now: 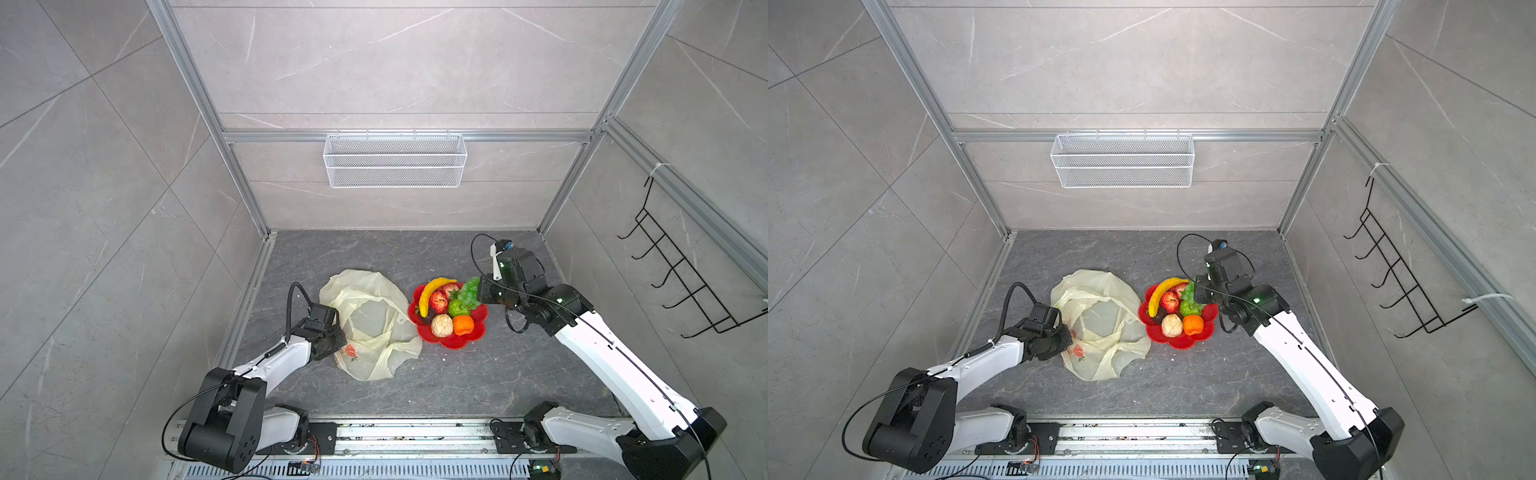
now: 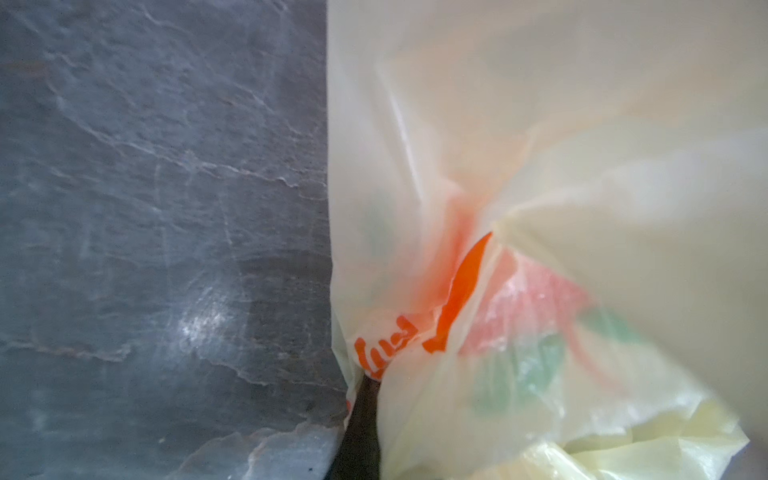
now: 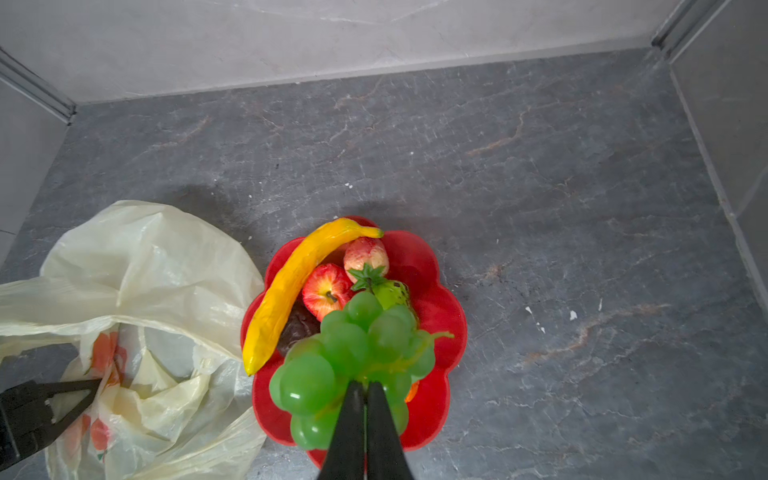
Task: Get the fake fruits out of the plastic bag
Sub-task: 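Lower the green grapes onto the bowl fruits with the right gripper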
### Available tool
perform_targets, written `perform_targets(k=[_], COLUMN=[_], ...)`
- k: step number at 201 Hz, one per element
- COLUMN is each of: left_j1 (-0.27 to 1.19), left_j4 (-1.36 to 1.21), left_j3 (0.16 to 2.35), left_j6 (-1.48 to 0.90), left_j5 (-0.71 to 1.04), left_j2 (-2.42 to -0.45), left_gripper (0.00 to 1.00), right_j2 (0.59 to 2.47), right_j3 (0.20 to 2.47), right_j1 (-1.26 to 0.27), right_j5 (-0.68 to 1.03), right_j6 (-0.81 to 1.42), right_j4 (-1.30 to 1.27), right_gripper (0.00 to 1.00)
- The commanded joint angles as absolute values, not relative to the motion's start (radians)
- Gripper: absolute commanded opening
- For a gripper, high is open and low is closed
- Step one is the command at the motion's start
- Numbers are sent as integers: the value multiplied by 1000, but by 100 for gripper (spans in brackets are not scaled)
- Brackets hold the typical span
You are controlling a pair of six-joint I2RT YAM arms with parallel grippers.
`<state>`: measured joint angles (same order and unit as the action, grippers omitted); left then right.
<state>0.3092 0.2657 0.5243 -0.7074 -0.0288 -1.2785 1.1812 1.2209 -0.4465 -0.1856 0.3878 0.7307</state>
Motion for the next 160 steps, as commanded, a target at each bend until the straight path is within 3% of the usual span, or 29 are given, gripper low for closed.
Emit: perform_targets(k=[1, 160], left_j1=[313, 318], left_j4=[287, 295], left_j3=[539, 561], left_j6=[-716, -711], left_j5=[-46, -51], left_j2=[-1287, -1319], left_gripper=[2, 2], right_j2=[1206, 1126], right_j3=[1192, 983], right_j1=[-394, -416], right_j5=[-105, 52], right_j6=[363, 413], right_j4=[672, 716], right_gripper=[0, 0])
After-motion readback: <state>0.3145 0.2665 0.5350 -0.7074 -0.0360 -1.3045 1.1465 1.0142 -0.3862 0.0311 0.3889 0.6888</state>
